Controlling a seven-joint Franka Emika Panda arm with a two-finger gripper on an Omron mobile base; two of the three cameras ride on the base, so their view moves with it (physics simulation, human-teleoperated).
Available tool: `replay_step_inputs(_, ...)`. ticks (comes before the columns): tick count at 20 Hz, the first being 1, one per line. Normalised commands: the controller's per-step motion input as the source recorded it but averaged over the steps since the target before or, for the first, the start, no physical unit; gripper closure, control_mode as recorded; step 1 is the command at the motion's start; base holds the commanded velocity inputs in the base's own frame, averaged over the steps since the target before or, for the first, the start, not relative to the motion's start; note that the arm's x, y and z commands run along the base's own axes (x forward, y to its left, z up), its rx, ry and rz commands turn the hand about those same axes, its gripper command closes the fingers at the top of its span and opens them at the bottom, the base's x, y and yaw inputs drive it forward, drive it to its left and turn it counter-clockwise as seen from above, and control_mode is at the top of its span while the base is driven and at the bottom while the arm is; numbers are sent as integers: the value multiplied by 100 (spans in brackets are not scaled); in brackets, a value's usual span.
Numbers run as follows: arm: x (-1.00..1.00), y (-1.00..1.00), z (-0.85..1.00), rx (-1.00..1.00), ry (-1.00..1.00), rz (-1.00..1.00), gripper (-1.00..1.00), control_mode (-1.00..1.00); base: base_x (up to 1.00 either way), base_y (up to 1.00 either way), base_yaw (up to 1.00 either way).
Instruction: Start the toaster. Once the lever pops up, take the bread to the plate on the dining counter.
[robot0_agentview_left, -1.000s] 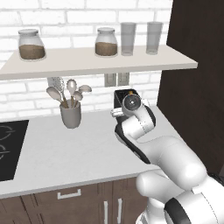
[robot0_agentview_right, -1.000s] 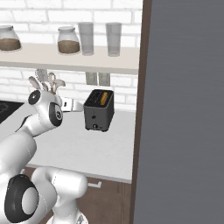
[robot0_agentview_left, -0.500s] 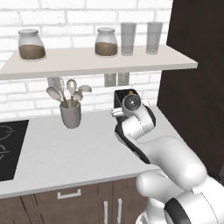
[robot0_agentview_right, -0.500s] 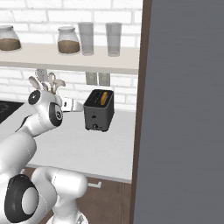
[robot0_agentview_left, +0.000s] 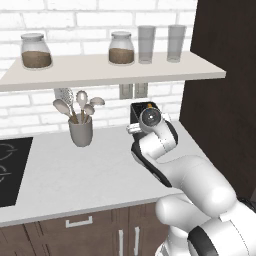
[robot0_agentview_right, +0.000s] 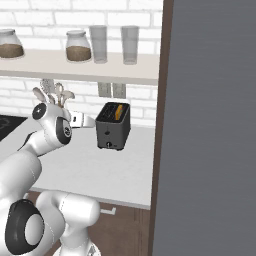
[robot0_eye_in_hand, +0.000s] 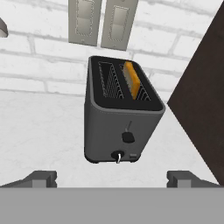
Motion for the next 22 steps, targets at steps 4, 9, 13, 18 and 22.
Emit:
replay_step_inputs(4,0,0,0,0,0,0,-100,-100,0,0,0)
replay_step_inputs(9,0,0,0,0,0,0,-100,-100,0,0,0)
replay_step_inputs(13,0,0,0,0,0,0,-100,-100,0,0,0)
replay_step_inputs(18,0,0,0,0,0,0,-100,-100,0,0,0)
replay_step_inputs(22,0,0,0,0,0,0,-100,-100,0,0,0)
